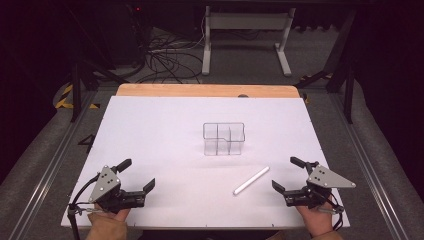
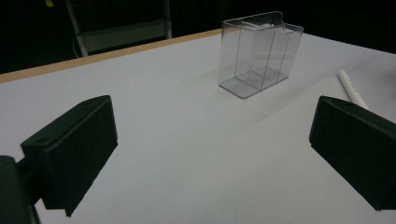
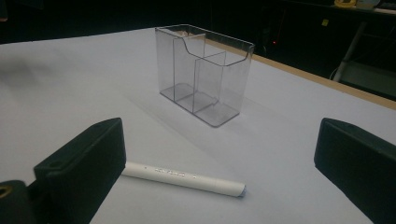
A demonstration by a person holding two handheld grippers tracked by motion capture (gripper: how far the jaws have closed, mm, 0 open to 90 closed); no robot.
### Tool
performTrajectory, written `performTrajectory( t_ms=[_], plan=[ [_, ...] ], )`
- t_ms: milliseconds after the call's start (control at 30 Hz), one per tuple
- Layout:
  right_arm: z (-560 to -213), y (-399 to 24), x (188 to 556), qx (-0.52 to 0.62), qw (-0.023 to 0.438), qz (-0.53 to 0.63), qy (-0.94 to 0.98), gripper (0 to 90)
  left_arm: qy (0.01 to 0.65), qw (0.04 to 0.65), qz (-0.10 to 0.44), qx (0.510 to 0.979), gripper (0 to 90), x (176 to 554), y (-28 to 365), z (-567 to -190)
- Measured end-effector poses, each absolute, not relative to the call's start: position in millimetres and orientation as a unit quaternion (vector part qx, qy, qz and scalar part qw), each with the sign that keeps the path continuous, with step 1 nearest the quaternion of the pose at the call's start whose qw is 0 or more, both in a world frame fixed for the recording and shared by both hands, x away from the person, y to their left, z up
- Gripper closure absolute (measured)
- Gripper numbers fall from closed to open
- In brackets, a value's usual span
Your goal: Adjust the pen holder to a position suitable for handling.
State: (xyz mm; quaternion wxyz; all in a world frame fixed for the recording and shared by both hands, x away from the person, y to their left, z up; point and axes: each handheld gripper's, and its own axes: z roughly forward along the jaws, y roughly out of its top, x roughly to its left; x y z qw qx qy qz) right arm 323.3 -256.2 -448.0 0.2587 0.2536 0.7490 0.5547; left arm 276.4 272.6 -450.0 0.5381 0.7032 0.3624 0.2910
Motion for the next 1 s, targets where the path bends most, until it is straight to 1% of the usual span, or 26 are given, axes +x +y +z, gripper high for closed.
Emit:
performTrajectory(
  t_ms=[167,400,633,767,833,1000],
  plan=[
    [-448.1,-257.5,322.4,0.253,0.262,0.552,0.750,4.1,0.355,0.538,0.296,0.705,1.8,275.0,271.2,-448.5],
    [-448.3,-255.9,320.9,0.254,0.264,0.548,0.752,7.0,0.361,0.555,0.275,0.697,2.4,277.1,275.4,-448.6],
    [-448.1,-256.5,320.2,0.256,0.264,0.548,0.751,8.3,0.359,0.542,0.278,0.708,3.7,277.8,270.0,-446.8],
    [-448.4,-258.4,321.2,0.256,0.256,0.561,0.745,8.3,0.359,0.560,0.251,0.703,3.7,277.6,268.6,-444.3],
    [-449.5,-259.7,322.5,0.254,0.242,0.567,0.745,8.3,0.355,0.556,0.257,0.706,3.9,277.5,265.7,-441.6],
    [-452.5,-261.5,325.2,0.254,0.239,0.560,0.752,7.9,0.342,0.541,0.271,0.719,4.8,278.6,258.7,-436.3]
  ],
)
